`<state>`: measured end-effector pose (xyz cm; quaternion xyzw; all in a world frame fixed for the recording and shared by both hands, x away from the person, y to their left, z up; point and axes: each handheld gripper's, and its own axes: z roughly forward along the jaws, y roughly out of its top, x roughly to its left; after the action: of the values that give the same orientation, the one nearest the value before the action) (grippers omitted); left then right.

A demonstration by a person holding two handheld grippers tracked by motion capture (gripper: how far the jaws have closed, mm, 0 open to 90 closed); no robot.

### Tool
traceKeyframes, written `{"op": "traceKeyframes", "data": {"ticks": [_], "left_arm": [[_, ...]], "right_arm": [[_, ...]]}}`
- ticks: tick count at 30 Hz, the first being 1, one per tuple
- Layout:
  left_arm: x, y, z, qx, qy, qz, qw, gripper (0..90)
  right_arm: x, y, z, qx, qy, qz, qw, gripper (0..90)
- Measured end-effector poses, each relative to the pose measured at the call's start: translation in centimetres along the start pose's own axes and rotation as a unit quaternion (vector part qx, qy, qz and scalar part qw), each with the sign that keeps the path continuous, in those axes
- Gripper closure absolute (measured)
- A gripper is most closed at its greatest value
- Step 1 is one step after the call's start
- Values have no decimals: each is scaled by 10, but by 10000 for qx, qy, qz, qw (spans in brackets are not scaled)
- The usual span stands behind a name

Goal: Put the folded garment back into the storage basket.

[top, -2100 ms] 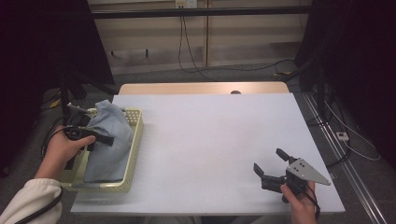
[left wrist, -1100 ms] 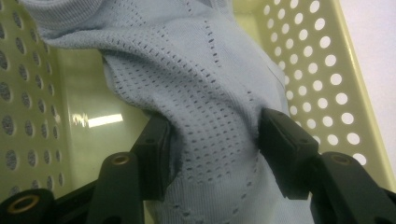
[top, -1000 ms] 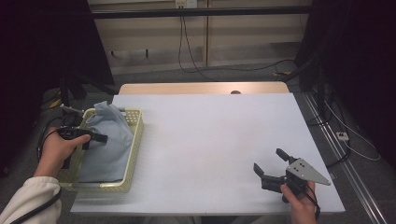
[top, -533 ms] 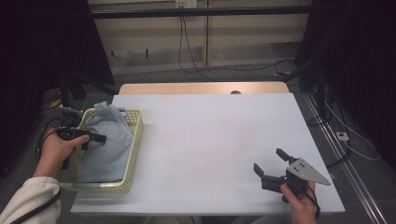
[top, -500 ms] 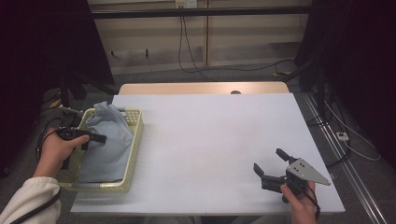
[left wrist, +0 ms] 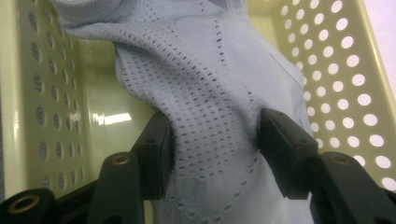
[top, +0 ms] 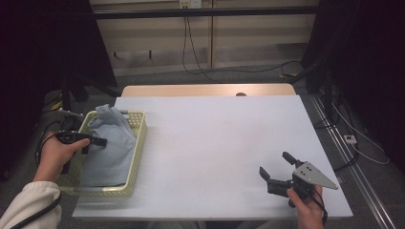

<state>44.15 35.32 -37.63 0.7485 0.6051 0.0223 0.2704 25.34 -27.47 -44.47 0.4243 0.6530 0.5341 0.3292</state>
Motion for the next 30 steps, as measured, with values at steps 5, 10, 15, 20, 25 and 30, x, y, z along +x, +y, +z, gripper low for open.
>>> {"op": "traceKeyframes", "data": {"ticks": [5, 10, 15, 20, 25, 30], "left_arm": [[1, 0, -1, -22, 22, -5, 10000, 475], [2, 1, -4, -41, 41, -6, 10000, 481], [2, 1, -6, -55, 52, 10, 10000, 486], [2, 2, -9, -100, 98, 12, 9999, 490], [2, 4, -14, -181, 89, 5, 9998, 499], [1, 5, -14, -229, 107, 29, 9997, 508]], "right_arm": [[0, 0, 0, -3, -3, -3, 10000, 38], [0, 0, 0, -2, -1, -3, 10000, 38], [0, 0, 0, 0, 2, -2, 10000, 38], [0, 0, 0, -1, 0, -3, 10000, 38], [0, 0, 0, -8, 4, -6, 10000, 38], [0, 0, 0, -5, 8, -4, 10000, 38]]}}
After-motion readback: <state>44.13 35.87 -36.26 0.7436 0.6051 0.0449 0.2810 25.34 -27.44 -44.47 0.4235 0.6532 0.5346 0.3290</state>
